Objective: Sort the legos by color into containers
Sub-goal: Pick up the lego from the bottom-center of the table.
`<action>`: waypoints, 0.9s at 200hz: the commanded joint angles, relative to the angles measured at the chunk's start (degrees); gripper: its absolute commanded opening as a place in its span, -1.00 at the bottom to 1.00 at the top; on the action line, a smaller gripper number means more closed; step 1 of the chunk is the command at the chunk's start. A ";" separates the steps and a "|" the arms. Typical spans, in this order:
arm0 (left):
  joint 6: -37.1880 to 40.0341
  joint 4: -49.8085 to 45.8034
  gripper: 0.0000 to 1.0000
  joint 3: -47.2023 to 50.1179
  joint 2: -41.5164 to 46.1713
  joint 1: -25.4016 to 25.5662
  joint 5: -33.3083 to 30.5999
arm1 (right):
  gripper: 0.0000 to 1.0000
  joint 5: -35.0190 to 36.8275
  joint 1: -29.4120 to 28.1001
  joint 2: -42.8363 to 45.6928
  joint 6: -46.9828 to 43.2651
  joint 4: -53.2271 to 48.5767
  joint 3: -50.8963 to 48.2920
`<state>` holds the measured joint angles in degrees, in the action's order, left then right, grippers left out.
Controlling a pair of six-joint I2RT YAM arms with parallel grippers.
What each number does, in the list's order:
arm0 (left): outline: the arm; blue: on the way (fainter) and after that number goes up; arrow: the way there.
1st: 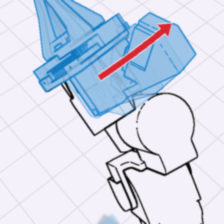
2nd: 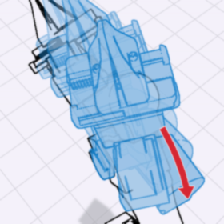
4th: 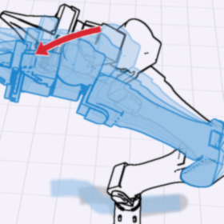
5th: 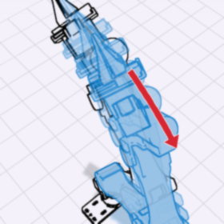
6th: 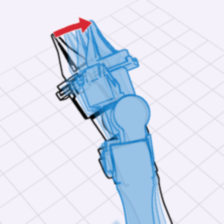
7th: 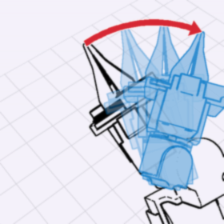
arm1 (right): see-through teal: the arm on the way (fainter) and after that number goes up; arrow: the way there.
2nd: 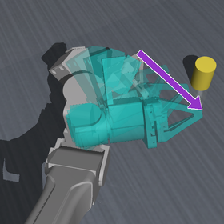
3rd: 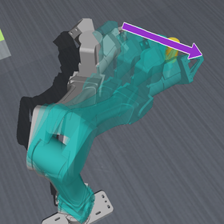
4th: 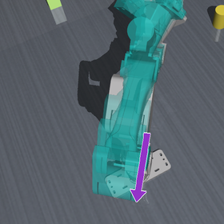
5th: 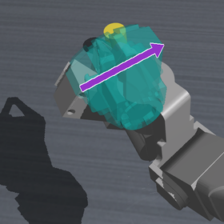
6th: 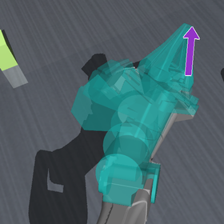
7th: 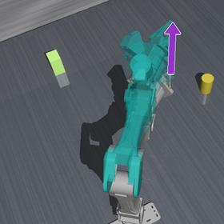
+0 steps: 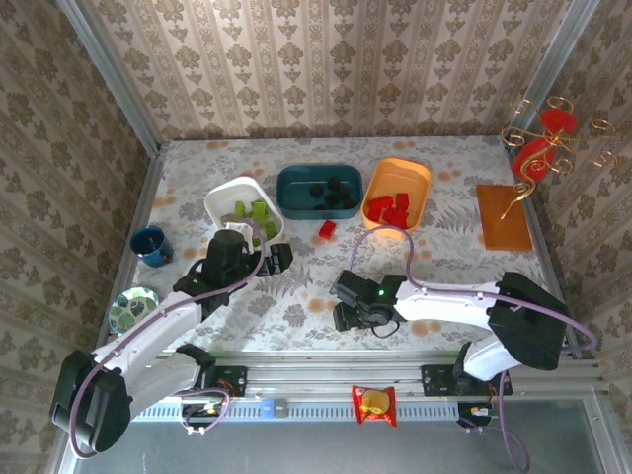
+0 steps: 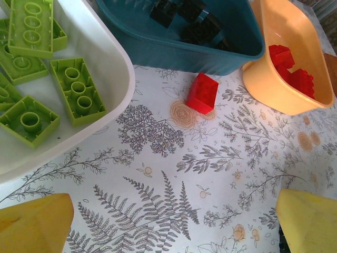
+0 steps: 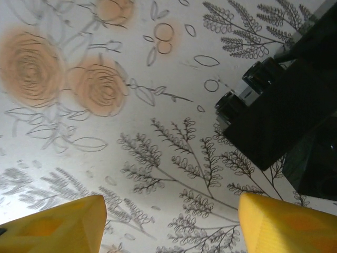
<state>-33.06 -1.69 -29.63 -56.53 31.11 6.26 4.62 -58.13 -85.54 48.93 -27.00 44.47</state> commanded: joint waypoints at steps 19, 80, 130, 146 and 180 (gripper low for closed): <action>-0.69 1.29 1.00 0.71 -0.27 0.26 0.42 | 0.35 9.37 1.06 -2.18 2.53 -4.62 2.23; -0.78 1.69 1.00 0.97 -0.33 0.26 0.68 | 0.19 13.68 4.30 -5.38 -0.09 -4.43 5.44; -0.52 0.86 1.00 0.71 0.17 0.26 0.24 | -0.21 13.84 4.34 -9.06 -0.42 -4.33 7.23; -0.35 0.38 1.00 0.54 0.88 0.26 -0.06 | -0.33 13.05 4.16 -7.76 -0.59 -4.02 6.52; 0.33 -0.41 1.00 0.02 1.58 0.26 -0.77 | -0.45 10.60 3.55 -1.51 -3.79 0.23 4.52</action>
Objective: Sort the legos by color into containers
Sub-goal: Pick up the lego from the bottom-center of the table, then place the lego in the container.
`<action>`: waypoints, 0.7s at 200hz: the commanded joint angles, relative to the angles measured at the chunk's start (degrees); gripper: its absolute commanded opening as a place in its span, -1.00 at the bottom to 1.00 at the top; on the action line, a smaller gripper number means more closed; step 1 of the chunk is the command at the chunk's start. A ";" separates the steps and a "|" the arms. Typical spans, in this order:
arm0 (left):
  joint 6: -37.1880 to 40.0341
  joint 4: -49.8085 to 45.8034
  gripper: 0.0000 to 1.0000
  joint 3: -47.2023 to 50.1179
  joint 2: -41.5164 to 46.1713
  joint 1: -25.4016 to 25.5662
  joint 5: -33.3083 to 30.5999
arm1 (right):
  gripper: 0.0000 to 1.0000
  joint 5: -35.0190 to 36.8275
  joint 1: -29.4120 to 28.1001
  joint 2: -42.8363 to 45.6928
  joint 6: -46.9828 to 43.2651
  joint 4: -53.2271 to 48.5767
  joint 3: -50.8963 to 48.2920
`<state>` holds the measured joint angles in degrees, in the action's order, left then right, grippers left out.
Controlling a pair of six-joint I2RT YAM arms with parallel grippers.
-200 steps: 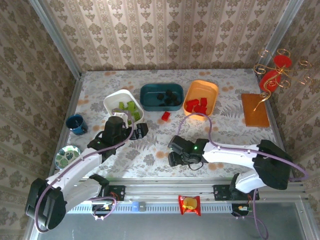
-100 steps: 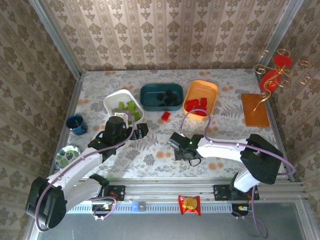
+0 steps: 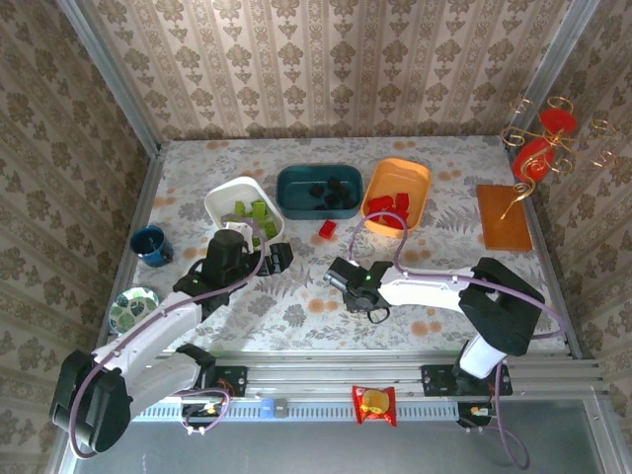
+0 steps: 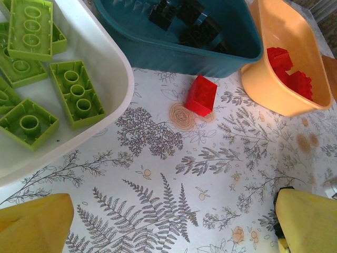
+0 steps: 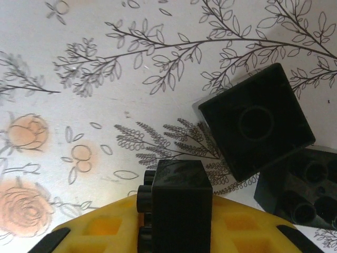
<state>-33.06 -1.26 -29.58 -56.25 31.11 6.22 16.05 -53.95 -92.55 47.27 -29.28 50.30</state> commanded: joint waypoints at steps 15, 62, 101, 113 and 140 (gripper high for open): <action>0.52 -0.94 1.00 -0.12 1.30 0.23 -0.83 | -0.49 -1.74 -0.68 9.22 -4.11 4.06 -1.70; 0.80 -0.34 1.00 -0.19 1.39 0.26 -0.87 | -0.51 -5.12 6.71 10.63 -13.24 8.39 7.49; 1.49 -2.03 1.00 -1.77 1.14 0.40 0.61 | -0.51 -9.13 15.09 -5.68 -19.35 12.74 24.02; 1.55 -2.35 1.00 -1.97 1.05 0.51 1.06 | -0.52 -9.83 16.95 -11.43 -19.71 12.51 29.81; 1.51 -2.08 1.00 -1.79 0.51 0.77 1.84 | -0.52 -10.50 20.52 -21.74 -18.09 12.23 40.54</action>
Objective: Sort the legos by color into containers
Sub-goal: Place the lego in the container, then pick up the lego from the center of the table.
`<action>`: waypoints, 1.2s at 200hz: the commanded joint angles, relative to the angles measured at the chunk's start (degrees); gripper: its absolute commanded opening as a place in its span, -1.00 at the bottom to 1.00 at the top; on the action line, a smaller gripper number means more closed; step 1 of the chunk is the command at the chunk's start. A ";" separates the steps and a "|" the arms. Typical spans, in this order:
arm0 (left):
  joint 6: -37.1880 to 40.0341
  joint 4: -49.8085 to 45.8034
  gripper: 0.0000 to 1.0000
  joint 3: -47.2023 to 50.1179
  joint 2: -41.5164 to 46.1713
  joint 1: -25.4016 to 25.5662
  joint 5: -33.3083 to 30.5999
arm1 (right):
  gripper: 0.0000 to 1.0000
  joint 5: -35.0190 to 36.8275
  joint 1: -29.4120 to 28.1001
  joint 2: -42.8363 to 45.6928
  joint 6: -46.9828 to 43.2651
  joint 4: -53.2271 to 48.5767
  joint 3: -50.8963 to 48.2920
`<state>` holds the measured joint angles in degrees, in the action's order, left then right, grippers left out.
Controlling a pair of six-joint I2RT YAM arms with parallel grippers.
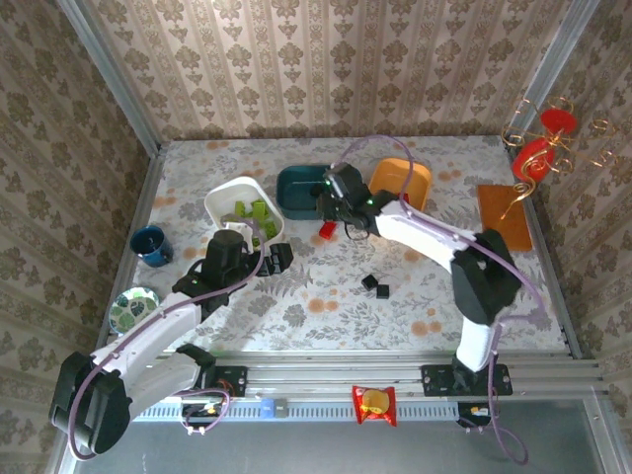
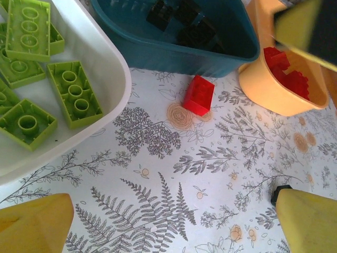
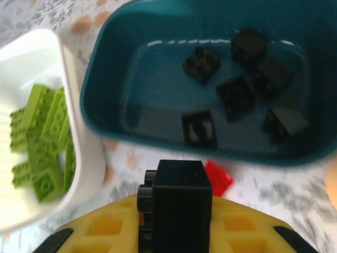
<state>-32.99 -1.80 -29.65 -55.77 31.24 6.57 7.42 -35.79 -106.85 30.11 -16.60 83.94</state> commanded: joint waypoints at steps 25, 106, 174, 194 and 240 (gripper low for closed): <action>2.01 -2.08 0.99 -2.49 -1.44 0.92 2.32 | -0.47 -1.99 3.94 -14.16 1.02 -2.41 15.02; 4.40 -1.98 0.94 -5.10 -5.92 3.80 4.11 | 0.44 -0.87 4.50 -9.49 -0.55 -3.92 16.27; 9.98 -1.67 0.85 -13.06 -18.69 13.32 4.48 | 0.46 0.35 4.41 19.57 3.67 2.12 -19.21; 12.22 -2.07 0.68 -17.07 -25.71 16.58 5.80 | 0.46 1.72 4.41 29.83 5.18 2.06 -30.01; 20.20 -5.78 0.67 -27.95 -40.60 24.79 5.17 | 0.48 6.86 4.59 51.69 7.99 -5.72 -44.44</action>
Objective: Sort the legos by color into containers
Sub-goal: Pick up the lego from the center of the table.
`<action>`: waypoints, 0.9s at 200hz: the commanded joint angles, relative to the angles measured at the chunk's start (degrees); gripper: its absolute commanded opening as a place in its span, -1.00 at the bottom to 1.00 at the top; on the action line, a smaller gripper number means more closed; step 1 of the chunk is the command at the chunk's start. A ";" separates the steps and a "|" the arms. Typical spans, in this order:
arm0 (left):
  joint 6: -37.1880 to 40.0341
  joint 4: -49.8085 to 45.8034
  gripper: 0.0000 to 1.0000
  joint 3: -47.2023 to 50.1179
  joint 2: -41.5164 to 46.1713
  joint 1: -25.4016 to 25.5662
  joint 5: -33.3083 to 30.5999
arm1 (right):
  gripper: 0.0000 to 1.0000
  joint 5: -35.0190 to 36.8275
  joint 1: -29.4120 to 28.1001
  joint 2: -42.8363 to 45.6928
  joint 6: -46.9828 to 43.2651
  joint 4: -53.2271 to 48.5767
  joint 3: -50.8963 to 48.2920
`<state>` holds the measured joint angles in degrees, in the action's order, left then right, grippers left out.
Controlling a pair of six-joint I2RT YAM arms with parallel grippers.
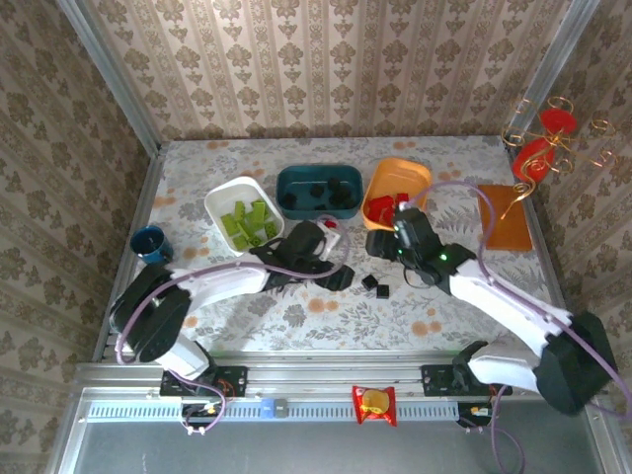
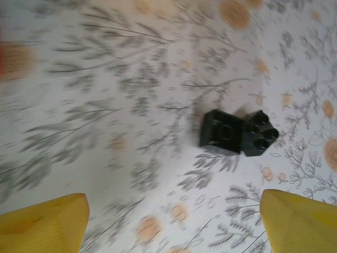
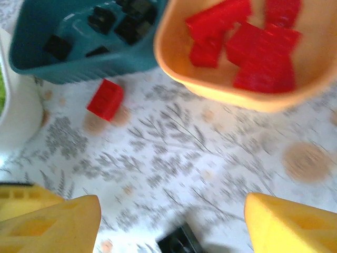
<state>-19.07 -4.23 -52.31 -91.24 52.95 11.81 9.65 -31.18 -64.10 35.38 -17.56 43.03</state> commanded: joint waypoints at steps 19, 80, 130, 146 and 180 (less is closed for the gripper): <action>7.44 -5.04 0.56 -8.48 -8.98 3.98 -0.79 | 0.50 6.51 0.23 15.89 3.21 -8.11 -5.69; 11.32 -8.84 0.46 -13.11 -14.53 7.73 -5.57 | 0.52 8.01 1.77 23.38 3.82 -11.79 -7.43; 13.49 -9.38 0.40 -15.31 -17.85 8.93 -8.87 | 0.53 6.77 2.09 24.35 4.00 -11.00 -7.41; 14.32 -9.23 0.37 -16.22 -19.07 9.06 -10.17 | 0.53 6.46 2.15 24.93 4.00 -10.87 -7.25; 15.86 -8.19 0.30 -18.40 -21.05 9.02 -11.28 | 0.53 6.01 2.18 25.92 3.91 -11.53 -6.90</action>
<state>-6.11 -12.19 -68.12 -110.80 61.54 2.46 15.42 -29.39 -39.42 38.20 -27.68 35.88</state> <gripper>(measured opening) 0.655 0.765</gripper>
